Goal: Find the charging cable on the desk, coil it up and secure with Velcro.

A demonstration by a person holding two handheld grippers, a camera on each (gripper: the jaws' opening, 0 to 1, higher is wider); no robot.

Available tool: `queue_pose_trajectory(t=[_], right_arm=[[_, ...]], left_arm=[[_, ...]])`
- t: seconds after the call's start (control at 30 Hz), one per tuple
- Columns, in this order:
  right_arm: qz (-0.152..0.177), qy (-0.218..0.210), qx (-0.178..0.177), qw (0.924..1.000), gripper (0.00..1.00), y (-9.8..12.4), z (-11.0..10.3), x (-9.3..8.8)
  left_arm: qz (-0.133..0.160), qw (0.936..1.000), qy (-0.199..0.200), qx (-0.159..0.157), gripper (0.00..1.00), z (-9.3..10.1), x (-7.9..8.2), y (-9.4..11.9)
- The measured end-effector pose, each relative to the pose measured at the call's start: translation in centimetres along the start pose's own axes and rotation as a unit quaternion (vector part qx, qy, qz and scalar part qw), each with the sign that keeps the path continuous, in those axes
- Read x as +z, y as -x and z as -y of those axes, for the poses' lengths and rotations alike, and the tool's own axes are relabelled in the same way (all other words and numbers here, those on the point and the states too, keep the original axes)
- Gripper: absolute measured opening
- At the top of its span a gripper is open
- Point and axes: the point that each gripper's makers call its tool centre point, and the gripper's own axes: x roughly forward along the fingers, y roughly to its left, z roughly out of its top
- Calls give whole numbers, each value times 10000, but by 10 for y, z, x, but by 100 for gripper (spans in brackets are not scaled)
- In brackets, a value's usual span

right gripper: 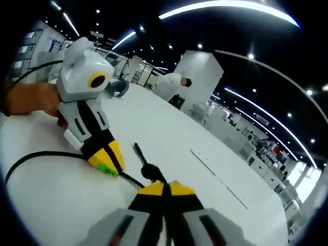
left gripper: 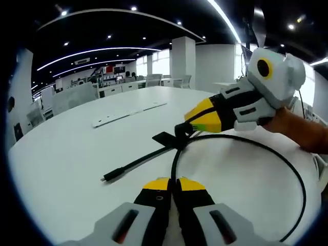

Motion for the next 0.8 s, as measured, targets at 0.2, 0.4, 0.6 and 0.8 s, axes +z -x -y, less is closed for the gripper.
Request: queue_pose_trajectory(t=[0.2,0.4,0.6,0.8], right_arm=[[-155,73,124,9998,11,-3,-9,-11],[-55,78,150,9998,18,-3,-15,-3],[29,128,118,9998,14,-4,-19,4],[1,5,-70,10000,4,-1,-13,5]], left_arm=[[3,10000,1,-2,5,0,0,0],[6,10000,4,-4,5,0,0,0],[6,10000,0,-5,5,0,0,1],[3,10000,-6,-4,5,1,0,1]])
